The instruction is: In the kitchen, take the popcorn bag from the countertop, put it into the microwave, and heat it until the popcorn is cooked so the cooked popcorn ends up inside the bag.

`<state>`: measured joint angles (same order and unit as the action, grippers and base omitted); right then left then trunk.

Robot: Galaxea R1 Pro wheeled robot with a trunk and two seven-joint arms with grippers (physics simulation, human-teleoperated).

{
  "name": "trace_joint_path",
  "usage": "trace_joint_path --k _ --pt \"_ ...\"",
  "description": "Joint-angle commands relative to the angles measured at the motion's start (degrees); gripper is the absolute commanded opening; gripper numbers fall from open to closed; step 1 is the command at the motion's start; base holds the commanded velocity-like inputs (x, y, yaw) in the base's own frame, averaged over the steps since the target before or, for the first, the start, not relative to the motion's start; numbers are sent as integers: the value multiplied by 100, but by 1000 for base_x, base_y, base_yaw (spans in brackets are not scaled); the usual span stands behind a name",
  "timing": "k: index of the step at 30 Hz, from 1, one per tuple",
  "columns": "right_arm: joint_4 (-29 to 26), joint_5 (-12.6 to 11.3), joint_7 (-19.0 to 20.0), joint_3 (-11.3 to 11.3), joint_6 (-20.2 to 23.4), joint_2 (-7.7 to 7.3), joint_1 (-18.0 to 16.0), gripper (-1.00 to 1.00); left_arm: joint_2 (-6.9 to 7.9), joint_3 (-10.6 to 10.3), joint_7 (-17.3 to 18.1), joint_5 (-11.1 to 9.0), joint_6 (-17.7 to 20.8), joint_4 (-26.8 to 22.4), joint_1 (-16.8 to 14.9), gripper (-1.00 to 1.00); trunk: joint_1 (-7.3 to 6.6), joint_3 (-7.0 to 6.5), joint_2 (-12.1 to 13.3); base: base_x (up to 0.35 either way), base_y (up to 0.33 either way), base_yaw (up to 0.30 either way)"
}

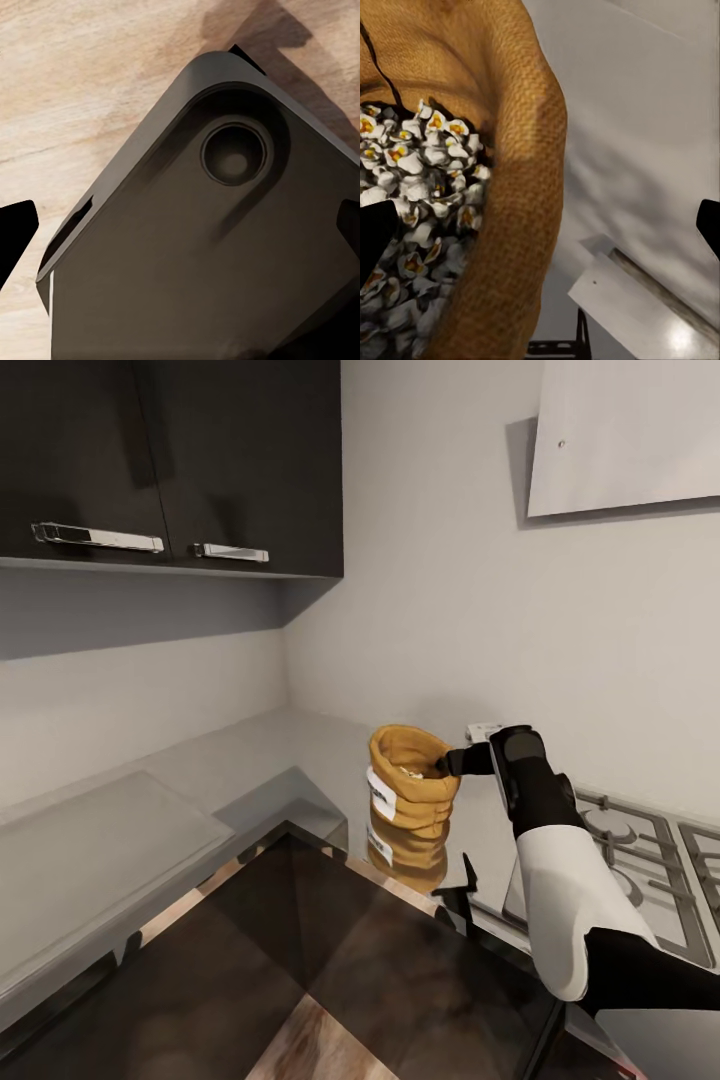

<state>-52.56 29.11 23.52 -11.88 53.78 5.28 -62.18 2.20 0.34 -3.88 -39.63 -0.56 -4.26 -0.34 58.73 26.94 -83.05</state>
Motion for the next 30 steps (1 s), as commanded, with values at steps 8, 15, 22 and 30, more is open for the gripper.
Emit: trace_joint_path --k 8,15,22,30 --pt "-17 60 56 -21 53 39 -5 100 -22 1 -17 6 -6 -5 -2 100 0 6 -3 0 0 0" --pt "-18 59 60 -40 199 37 -5 100 -31 -2 -17 42 -13 -5 -2 100 0 6 -3 94 0 0" --pt "-10 49 65 -43 311 26 -5 100 -27 -2 -17 38 -8 -5 -2 100 0 6 -3 5 0 0" --pt "23 34 65 -43 622 46 -5 100 -27 0 -17 20 -10 -5 -2 100 0 6 -3 0 0 0"
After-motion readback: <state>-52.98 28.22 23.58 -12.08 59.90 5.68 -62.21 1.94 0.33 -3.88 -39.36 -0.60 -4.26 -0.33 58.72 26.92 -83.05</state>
